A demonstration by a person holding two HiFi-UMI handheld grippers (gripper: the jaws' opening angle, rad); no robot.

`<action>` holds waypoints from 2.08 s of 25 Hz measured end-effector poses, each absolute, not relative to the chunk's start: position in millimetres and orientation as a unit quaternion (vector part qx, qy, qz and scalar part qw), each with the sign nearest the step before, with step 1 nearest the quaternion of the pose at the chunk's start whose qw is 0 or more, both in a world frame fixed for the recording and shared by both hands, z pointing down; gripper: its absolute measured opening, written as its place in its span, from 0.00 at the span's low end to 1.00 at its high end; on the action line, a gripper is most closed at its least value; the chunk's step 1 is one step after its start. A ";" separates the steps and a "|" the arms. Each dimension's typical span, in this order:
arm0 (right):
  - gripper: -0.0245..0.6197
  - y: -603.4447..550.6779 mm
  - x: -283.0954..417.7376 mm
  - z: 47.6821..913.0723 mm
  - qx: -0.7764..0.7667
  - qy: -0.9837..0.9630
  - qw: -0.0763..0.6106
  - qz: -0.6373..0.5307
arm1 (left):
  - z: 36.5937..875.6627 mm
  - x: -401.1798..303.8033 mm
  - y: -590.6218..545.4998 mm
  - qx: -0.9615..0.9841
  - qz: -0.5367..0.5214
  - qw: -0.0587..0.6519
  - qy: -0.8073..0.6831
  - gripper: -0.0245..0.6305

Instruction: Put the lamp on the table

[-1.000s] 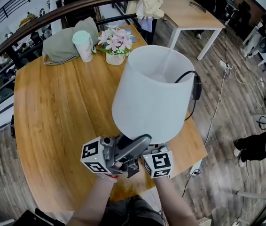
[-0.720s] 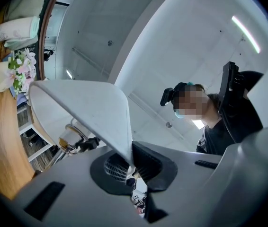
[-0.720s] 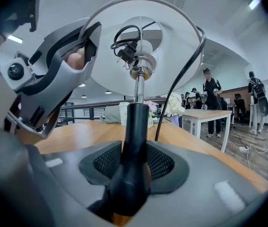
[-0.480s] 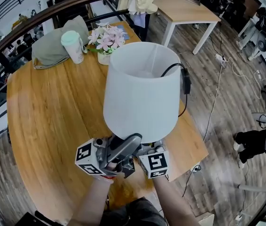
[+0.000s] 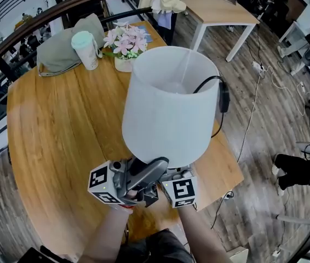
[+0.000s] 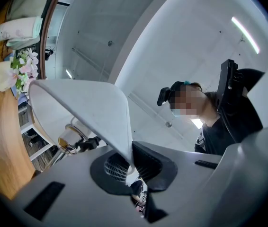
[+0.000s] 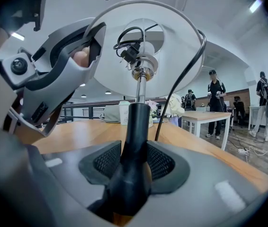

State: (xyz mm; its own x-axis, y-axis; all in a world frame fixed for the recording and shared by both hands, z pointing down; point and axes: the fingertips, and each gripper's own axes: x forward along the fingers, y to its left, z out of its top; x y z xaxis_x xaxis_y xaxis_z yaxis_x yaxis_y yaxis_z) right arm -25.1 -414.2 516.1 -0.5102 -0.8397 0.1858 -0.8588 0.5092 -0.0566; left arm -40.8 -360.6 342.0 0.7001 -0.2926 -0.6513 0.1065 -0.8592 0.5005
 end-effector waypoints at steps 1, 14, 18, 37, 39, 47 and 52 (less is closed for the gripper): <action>0.31 -413.6 -25.4 516.4 0.491 -0.865 0.073 0.069 | 342.1 -39.9 -359.4 0.886 -0.382 0.259 -0.054 0.04; 0.25 -380.3 -2.4 515.1 0.510 -0.851 0.095 0.086 | 351.4 -35.9 -337.0 0.894 -0.363 0.254 -0.064 0.04; 0.12 -372.9 -1.3 506.8 0.513 -0.850 0.095 0.076 | 354.5 -35.6 -331.3 0.893 -0.365 0.255 -0.070 0.04; 0.05 -329.9 0.8 483.3 0.502 -0.858 0.077 0.072 | 371.6 -19.7 -305.4 0.901 -0.331 0.266 -0.088 0.07; 0.05 -325.8 2.5 483.5 0.502 -0.858 0.079 0.073 | 373.7 -18.2 -301.9 0.902 -0.329 0.267 -0.087 0.07; 0.05 -313.6 6.9 478.4 0.503 -0.858 0.076 0.071 | 381.1 -15.4 -291.7 0.901 -0.325 0.271 -0.094 0.08; 0.05 -308.9 8.2 474.1 0.504 -0.858 0.073 0.071 | 382.1 -15.9 -291.0 0.899 -0.325 0.275 -0.099 0.09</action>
